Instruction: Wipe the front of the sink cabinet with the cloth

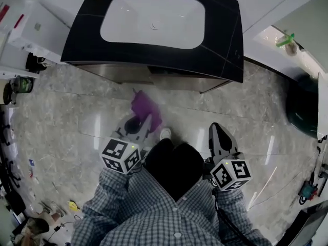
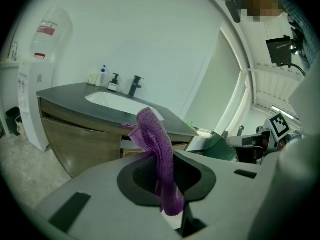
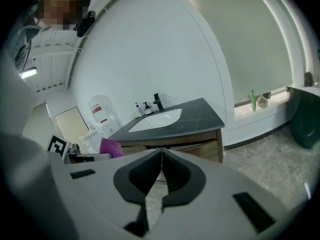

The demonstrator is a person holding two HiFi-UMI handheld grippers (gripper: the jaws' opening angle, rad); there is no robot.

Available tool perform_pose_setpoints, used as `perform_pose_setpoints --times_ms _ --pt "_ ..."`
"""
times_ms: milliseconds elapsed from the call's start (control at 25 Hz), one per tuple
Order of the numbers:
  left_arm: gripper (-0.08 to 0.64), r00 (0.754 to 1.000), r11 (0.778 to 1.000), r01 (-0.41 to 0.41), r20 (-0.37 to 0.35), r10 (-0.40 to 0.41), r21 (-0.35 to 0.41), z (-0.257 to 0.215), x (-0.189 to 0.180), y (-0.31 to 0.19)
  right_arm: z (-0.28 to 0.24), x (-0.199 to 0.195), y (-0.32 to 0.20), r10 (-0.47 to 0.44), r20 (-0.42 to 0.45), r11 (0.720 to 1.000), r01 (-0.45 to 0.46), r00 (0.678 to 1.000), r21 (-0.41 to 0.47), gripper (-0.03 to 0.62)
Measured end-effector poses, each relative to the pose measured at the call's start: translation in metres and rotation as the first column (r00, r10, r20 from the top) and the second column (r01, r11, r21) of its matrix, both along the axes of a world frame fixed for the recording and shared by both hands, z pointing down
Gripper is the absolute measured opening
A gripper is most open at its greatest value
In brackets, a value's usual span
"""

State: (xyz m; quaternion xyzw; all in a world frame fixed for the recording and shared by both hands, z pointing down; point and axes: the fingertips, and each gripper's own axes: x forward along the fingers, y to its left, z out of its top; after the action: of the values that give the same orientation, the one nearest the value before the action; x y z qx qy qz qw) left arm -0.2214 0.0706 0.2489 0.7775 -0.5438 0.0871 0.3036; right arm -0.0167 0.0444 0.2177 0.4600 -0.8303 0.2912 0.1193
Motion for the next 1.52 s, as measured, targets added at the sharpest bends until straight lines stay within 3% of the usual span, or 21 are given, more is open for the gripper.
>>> perform_pose_setpoints --times_ms 360,560,960,1320,1520 --pt "0.054 1.000 0.998 0.000 0.025 0.002 -0.057 0.046 -0.006 0.002 0.057 0.014 -0.014 0.004 -0.038 0.998 -0.006 0.999 -0.062 0.018" --pt "0.054 0.999 0.999 0.018 0.042 -0.016 -0.052 0.078 -0.005 -0.014 0.080 0.013 -0.018 -0.023 -0.047 0.999 0.021 0.999 -0.046 0.018" --pt "0.054 0.991 0.996 0.078 0.114 -0.073 -0.032 0.135 -0.015 -0.058 0.140 0.017 -0.011 -0.102 -0.032 0.988 0.097 0.994 -0.117 0.018" --pt "0.054 0.958 0.983 0.183 0.226 -0.174 -0.018 0.147 -0.065 -0.084 0.163 0.031 -0.019 -0.106 -0.027 0.984 0.101 0.994 -0.150 0.018" --pt "0.054 0.921 0.978 0.202 0.349 -0.172 -0.052 0.156 -0.082 -0.093 0.170 0.030 -0.021 -0.123 -0.022 0.980 0.118 0.992 -0.159 0.018"
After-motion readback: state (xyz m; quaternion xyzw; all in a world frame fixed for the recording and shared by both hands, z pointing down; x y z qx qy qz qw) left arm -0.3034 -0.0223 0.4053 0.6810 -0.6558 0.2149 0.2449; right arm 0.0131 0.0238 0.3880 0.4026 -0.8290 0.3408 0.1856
